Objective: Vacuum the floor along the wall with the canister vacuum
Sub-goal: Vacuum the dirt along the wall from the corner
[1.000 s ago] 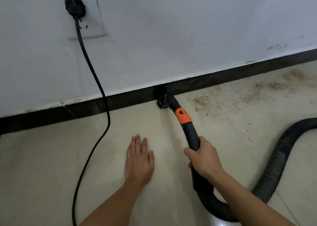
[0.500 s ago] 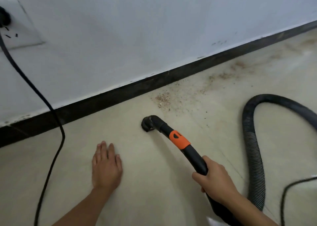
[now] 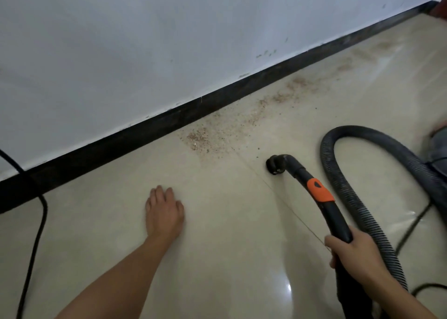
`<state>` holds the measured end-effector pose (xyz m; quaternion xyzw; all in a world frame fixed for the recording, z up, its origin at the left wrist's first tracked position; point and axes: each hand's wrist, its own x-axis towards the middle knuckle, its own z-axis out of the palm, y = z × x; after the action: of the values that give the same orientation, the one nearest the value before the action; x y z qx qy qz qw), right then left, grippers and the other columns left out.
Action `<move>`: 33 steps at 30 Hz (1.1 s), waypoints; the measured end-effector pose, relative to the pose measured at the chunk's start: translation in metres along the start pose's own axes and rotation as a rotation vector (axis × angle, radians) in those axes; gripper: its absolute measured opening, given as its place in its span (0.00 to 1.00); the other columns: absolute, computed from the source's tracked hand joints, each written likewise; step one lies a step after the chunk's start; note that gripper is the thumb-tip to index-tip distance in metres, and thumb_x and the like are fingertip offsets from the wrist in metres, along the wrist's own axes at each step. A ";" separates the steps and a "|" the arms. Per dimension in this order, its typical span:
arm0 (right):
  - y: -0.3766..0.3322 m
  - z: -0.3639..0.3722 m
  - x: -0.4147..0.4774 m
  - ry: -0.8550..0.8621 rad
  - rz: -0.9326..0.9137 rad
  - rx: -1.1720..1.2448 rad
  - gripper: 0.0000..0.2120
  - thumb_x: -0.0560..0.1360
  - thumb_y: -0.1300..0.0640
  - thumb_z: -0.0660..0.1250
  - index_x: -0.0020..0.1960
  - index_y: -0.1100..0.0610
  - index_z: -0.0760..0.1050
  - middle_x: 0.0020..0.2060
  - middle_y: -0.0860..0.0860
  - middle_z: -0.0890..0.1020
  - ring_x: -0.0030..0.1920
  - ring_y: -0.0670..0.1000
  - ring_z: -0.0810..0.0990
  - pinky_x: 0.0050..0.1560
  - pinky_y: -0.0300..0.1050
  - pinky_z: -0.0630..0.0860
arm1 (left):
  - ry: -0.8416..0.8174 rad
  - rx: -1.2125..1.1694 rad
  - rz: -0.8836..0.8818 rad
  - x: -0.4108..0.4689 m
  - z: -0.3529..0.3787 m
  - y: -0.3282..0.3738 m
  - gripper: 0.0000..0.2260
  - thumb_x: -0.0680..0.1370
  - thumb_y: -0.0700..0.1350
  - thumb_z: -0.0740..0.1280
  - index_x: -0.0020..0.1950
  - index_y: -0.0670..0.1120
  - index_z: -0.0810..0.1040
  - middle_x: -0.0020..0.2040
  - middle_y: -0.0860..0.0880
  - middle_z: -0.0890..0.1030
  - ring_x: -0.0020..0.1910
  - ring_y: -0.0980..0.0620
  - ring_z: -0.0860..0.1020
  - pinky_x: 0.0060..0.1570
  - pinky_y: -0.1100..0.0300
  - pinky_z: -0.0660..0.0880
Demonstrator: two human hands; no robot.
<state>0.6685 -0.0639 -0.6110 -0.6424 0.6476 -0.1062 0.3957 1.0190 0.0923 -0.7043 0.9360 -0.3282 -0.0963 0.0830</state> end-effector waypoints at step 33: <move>-0.100 0.099 0.004 -0.206 -0.157 0.007 0.05 0.70 0.61 0.69 0.44 0.58 0.73 0.29 0.57 0.80 0.25 0.53 0.82 0.31 0.48 0.76 | 0.092 -0.012 0.036 -0.006 0.028 -0.017 0.22 0.82 0.49 0.54 0.75 0.42 0.65 0.77 0.40 0.61 0.76 0.43 0.56 0.74 0.49 0.52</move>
<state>0.8078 -0.0460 -0.6138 -0.6973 0.5509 -0.0726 0.4528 1.0176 0.1066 -0.7341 0.9329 -0.3403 -0.0536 0.1052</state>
